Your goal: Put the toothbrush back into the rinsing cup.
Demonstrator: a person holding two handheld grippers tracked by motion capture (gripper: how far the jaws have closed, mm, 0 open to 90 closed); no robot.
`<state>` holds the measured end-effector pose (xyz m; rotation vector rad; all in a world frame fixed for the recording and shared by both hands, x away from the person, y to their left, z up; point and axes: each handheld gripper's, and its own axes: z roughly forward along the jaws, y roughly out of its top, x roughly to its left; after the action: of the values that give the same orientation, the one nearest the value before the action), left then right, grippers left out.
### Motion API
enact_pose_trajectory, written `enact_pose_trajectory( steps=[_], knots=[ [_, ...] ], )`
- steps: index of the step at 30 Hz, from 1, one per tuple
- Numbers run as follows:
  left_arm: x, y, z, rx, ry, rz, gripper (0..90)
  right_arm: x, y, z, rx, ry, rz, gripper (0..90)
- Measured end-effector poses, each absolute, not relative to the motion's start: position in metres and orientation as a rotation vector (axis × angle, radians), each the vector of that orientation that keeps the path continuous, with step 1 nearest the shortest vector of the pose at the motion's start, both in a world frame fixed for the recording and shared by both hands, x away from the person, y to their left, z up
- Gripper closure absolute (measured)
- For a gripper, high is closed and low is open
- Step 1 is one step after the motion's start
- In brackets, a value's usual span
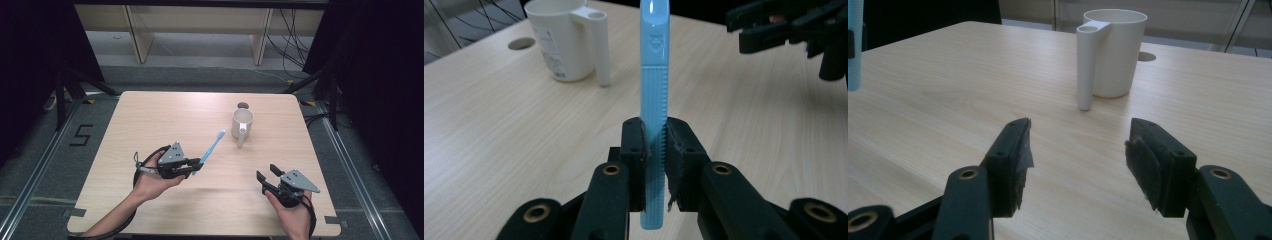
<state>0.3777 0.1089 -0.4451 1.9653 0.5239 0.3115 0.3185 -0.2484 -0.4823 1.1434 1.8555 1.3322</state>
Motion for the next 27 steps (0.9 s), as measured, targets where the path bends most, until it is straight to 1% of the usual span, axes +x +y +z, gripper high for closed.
enact_pose_trajectory(
  steps=[6, 8, 9, 13, 17, 19, 22, 27],
  knots=[
    [0.374, 0.113, -0.457, 1.863, 0.529, 0.326, 78.8, 0.319, -0.243, -0.480, 1.131, 1.857, 1.328, 45.0],
    [0.374, 0.114, -0.461, 1.828, 0.535, 0.309, 78.8, 0.320, -0.242, -0.482, 1.121, 1.864, 1.340, 45.0],
    [0.373, 0.116, -0.461, 1.824, 0.541, 0.316, 78.8, 0.317, -0.239, -0.481, 1.176, 1.874, 1.343, 45.0],
    [0.374, 0.118, -0.461, 1.775, 0.532, 0.308, 78.8, 0.319, -0.239, -0.483, 1.124, 1.889, 1.334, 45.6],
    [0.374, 0.121, -0.460, 1.735, 0.533, 0.323, 78.7, 0.317, -0.232, -0.484, 1.150, 1.893, 1.350, 46.4],
    [0.374, 0.123, -0.461, 1.724, 0.532, 0.313, 78.7, 0.319, -0.232, -0.484, 1.098, 1.894, 1.342, 46.8],
    [0.376, 0.123, -0.464, 1.714, 0.517, 0.282, 78.7, 0.317, -0.228, -0.484, 1.150, 1.897, 1.368, 47.3],
    [0.378, 0.125, -0.466, 1.689, 0.518, 0.304, 78.7, 0.319, -0.225, -0.482, 1.102, 1.900, 1.391, 48.1]
  ],
)
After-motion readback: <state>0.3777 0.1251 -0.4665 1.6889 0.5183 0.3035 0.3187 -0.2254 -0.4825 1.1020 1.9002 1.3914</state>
